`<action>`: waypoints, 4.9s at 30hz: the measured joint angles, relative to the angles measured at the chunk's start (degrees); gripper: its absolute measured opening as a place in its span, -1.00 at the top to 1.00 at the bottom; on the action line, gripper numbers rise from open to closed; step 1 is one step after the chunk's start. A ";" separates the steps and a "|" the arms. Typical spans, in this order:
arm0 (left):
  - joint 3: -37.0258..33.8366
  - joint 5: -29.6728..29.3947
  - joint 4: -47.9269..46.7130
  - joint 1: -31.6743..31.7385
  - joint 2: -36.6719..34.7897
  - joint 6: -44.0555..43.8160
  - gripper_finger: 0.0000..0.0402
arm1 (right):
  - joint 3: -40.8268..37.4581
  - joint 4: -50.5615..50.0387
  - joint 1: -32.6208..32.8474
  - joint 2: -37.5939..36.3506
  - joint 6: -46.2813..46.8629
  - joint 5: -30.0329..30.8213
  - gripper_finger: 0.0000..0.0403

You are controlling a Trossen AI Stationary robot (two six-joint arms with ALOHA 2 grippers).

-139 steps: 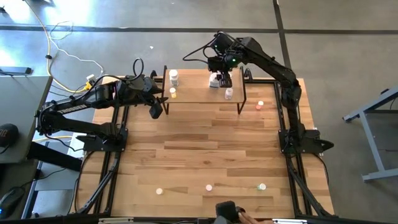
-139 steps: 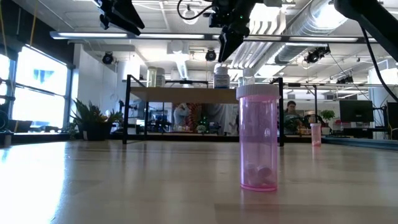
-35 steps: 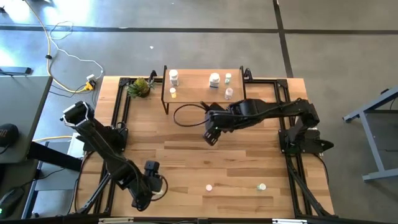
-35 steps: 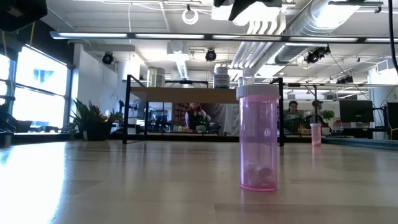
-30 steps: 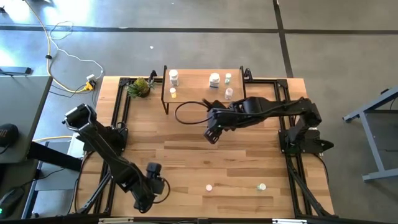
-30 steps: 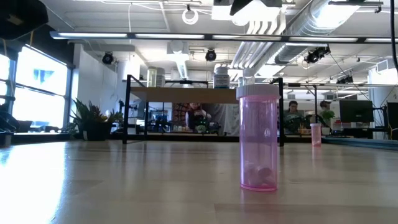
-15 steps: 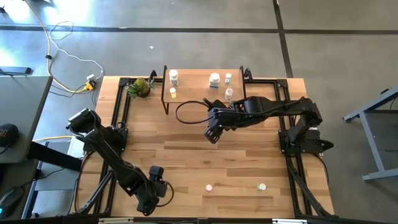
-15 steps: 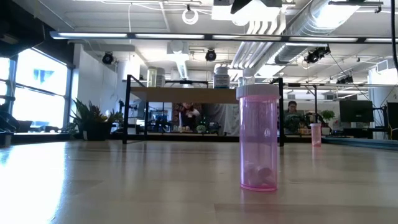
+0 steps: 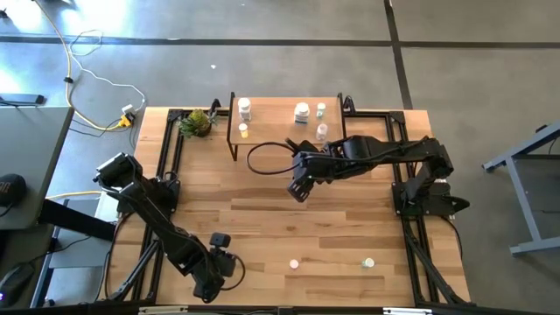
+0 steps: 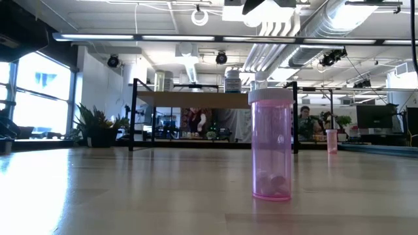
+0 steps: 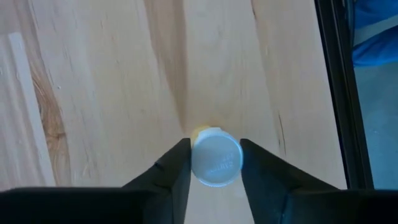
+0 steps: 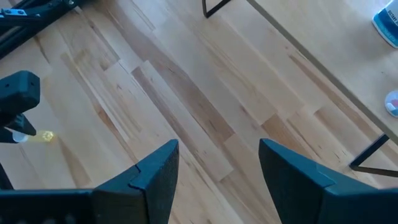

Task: Pick and place medicine bottles onto shelf by color
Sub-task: Put the yellow pill bottle on the shelf, then put the blue pill bottle on the shelf

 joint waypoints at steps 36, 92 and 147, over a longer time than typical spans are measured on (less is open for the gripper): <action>7.22 7.10 -18.23 43.50 -18.70 31.82 0.43 | -0.11 5.12 -3.33 -7.98 -3.92 11.05 -0.06; 43.98 13.29 -25.74 80.24 7.36 58.15 0.43 | -0.20 4.37 -13.51 -7.96 -8.18 11.31 -0.06; 48.65 12.15 -29.00 80.00 8.03 57.47 0.02 | -0.22 4.20 -12.18 -7.93 -10.42 0.05 -0.06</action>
